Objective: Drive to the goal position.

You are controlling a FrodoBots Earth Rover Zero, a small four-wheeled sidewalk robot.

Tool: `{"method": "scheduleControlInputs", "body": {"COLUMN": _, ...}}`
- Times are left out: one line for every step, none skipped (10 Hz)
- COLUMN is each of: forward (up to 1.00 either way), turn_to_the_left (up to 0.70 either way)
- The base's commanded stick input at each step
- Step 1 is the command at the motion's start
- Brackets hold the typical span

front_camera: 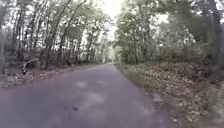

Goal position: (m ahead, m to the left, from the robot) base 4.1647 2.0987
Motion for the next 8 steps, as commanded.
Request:
{"method": "scheduleControlInputs", "body": {"forward": 0.70, "turn_to_the_left": 0.00}}
{"method": "scheduleControlInputs", "body": {"forward": 0.70, "turn_to_the_left": 0.00}}
{"method": "scheduleControlInputs", "body": {"forward": 0.70, "turn_to_the_left": 0.00}}
{"method": "scheduleControlInputs", "body": {"forward": 0.70, "turn_to_the_left": 0.00}}
{"method": "scheduleControlInputs", "body": {"forward": 0.70, "turn_to_the_left": 0.00}}
{"method": "scheduleControlInputs", "body": {"forward": 0.70, "turn_to_the_left": 0.00}}
{"method": "scheduleControlInputs", "body": {"forward": 0.70, "turn_to_the_left": 0.00}}
{"method": "scheduleControlInputs", "body": {"forward": 0.70, "turn_to_the_left": 0.00}}
